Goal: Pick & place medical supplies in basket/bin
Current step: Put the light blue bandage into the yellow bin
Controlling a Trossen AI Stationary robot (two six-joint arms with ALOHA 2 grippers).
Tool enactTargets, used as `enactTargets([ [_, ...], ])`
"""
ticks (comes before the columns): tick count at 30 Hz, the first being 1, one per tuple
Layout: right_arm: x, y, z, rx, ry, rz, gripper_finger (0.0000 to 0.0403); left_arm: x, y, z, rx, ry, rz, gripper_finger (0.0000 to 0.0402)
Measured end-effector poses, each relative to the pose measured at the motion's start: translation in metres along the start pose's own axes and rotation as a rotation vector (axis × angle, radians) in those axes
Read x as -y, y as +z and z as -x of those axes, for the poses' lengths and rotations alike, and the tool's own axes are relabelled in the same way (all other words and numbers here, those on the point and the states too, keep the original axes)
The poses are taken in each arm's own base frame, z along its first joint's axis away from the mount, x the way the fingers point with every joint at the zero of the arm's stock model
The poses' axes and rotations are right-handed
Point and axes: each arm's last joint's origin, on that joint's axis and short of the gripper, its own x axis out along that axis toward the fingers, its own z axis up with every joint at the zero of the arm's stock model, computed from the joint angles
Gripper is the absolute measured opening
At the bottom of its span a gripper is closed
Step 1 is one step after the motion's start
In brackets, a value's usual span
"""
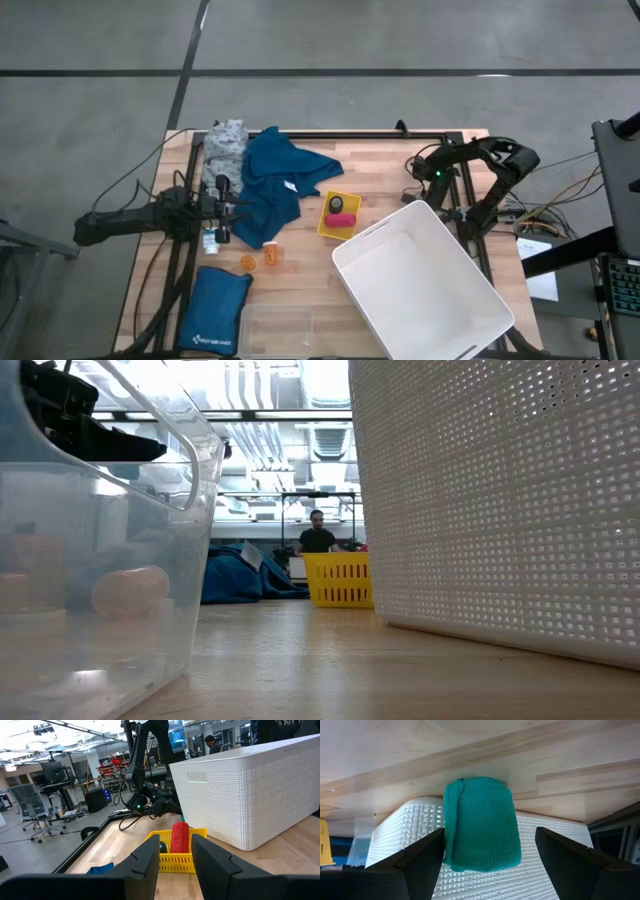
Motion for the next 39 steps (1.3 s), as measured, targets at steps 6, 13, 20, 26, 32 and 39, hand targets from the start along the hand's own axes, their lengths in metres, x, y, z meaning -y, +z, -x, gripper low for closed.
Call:
enactTargets([
  [6, 0.0, 0.0, 0.0, 0.0, 0.0, 0.015, 0.0309, 0.0, 0.0, 0.0, 0.0, 0.0, 0.0, 0.0118],
  [13, -0.0004, 0.0001, -0.0002, 0.002, 0.001, 0.021, 0.0315, 0.0, 0.0, 0.0, 0.0, 0.001, 0.0, 0.0118],
  [20, -0.0002, 0.0002, -0.0003, 0.002, 0.001, 0.036, 0.0315, 0.0, 0.0, 0.0, 0.0, 0.0, 0.0, 0.0118],
  [26, -0.0002, 0.0002, -0.0005, 0.003, 0.001, 0.043, 0.0315, 0.0, 0.0, 0.0, 0.0, 0.0, 0.0, 0.0118],
  [32, -0.0003, 0.0003, -0.0005, 0.003, 0.002, 0.044, 0.0306, 0.0, -0.0001, 0.0, 0.0, 0.0, 0.0, 0.0118],
  [39, -0.002, 0.0016, -0.0005, 0.012, 0.017, 0.061, 0.0284, 0.0, -0.0001, 0.0, 0.0, 0.001, 0.0, 0.0118],
])
